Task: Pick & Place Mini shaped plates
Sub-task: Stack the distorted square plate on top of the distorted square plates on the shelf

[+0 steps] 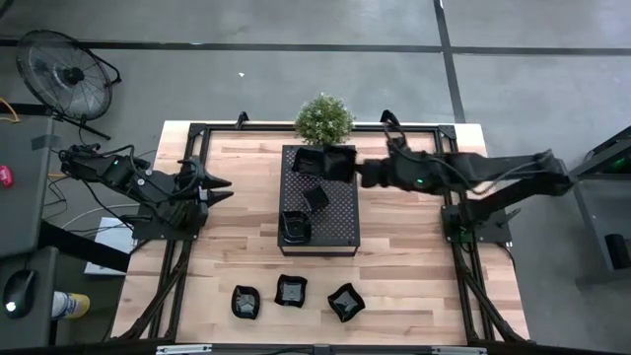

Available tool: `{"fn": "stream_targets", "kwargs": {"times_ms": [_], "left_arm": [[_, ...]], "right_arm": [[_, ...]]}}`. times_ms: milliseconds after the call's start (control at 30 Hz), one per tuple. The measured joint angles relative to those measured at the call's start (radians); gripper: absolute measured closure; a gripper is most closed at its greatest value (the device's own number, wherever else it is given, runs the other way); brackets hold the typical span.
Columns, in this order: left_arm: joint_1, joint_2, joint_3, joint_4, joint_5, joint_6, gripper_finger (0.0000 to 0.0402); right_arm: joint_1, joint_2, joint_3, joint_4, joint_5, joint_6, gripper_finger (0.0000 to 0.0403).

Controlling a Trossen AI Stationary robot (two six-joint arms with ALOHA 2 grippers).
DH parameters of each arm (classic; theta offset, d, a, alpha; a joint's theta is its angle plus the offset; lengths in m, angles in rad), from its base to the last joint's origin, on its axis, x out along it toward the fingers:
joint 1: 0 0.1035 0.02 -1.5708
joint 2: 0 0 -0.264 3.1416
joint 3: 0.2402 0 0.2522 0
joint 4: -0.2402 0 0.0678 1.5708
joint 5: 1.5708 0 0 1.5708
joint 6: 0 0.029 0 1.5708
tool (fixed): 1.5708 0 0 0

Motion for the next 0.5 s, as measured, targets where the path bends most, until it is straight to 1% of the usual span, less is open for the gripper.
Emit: {"fn": "stream_targets", "kwargs": {"times_ms": [100,233,367,500], "left_arm": [[0.0,0.0,0.0,0.0,-0.009,0.0,0.0268],[0.0,0.0,0.0,0.0,-0.009,0.0,0.0268],[0.0,0.0,0.0,0.017,-0.009,0.0,0.0268],[0.0,0.0,0.0,0.049,-0.011,0.0,0.0268]], "right_arm": [[-0.043,0.061,0.0,0.124,-0.001,-0.008,0.0403],[-0.086,0.133,0.0,0.233,0.001,-0.002,0.0403],[-0.121,0.206,0.0,0.309,-0.024,0.023,0.0403],[-0.134,0.268,0.0,0.358,-0.012,0.081,0.0403]]}}
